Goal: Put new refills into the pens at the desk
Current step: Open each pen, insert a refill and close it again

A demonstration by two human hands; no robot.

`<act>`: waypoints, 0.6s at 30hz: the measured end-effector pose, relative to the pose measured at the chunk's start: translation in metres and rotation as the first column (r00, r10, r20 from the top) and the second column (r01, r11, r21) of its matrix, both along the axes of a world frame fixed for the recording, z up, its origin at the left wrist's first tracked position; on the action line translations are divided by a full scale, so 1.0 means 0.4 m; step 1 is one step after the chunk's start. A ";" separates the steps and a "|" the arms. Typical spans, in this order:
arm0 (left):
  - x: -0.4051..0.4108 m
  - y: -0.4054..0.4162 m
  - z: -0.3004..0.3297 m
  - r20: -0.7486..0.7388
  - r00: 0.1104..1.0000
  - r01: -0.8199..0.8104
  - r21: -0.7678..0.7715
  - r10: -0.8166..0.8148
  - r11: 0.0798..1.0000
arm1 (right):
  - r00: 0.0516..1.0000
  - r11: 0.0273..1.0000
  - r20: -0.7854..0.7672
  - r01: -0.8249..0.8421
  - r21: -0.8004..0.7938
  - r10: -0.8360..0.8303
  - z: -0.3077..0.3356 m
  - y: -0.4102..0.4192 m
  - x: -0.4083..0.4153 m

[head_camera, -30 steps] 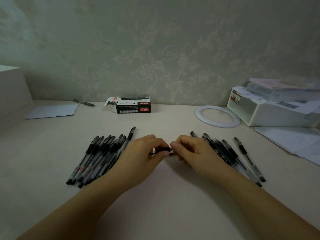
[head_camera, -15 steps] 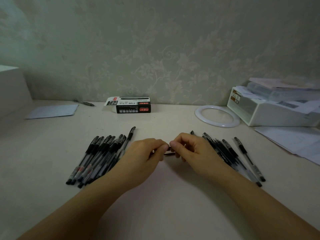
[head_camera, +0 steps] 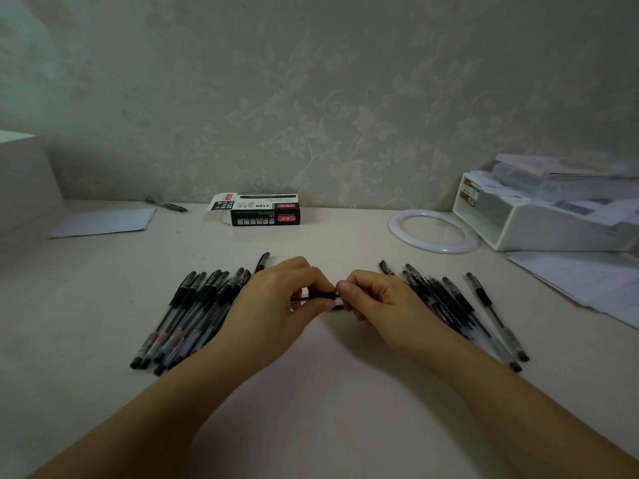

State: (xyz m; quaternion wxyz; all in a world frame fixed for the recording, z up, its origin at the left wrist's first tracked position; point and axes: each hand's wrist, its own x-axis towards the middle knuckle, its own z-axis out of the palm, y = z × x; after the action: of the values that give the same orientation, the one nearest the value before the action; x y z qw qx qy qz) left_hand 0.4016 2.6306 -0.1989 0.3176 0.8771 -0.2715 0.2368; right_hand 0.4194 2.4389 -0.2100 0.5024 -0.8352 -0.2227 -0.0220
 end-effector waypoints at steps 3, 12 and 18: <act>-0.001 -0.002 -0.001 -0.004 1.000 -0.011 -0.013 0.011 1.000 | 1.000 1.000 -0.021 0.019 0.017 -0.018 -0.001 0.004 -0.002; 0.007 0.004 -0.015 -0.129 0.975 -0.185 -0.024 0.180 0.983 | 0.937 0.894 0.303 0.277 -0.351 -0.172 -0.010 -0.012 0.008; 0.001 0.006 -0.020 -0.166 0.970 -0.165 0.096 0.179 0.982 | 0.943 0.873 0.318 0.234 -0.428 -0.097 -0.021 -0.003 0.006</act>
State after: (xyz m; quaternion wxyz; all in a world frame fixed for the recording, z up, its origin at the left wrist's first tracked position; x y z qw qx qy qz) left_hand 0.4021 2.6328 -0.2067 0.2824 0.9269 -0.1750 0.1745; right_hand 0.4217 2.4377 -0.2185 0.2489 -0.9341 -0.2188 -0.1329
